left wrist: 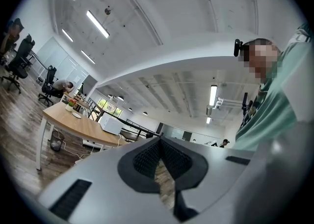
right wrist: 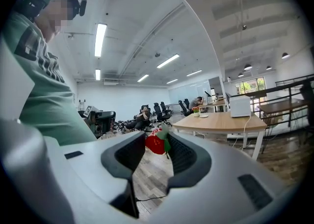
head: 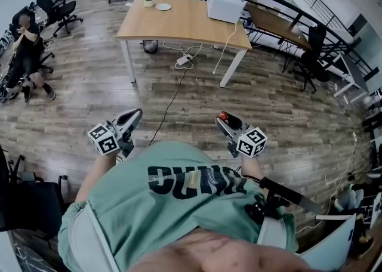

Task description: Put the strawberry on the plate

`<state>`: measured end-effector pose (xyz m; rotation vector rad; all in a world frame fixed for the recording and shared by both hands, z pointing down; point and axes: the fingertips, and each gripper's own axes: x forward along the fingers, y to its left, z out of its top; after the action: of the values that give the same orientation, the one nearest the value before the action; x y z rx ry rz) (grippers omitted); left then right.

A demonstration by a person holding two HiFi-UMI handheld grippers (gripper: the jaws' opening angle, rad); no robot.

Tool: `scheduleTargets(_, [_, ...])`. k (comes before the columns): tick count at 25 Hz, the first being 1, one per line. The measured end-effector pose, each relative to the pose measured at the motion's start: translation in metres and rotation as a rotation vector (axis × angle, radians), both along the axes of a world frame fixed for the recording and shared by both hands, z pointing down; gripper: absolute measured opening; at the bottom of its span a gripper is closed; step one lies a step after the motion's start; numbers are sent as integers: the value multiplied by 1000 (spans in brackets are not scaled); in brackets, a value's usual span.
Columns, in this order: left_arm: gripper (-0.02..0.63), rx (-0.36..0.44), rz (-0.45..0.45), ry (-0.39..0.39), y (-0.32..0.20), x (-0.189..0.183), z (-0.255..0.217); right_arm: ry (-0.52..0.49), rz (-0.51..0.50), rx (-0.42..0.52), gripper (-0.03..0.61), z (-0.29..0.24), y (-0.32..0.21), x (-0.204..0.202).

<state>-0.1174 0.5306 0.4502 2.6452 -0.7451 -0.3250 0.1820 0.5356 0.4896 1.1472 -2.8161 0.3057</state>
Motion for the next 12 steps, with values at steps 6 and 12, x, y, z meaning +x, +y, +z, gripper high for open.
scheduleTargets(6, [5, -10, 21, -16, 0, 44, 1, -16, 9, -6, 149, 4, 4, 39])
scheduleTargets(12, [5, -26, 59, -36, 2, 98, 3, -40, 33, -21, 149, 12, 16, 88])
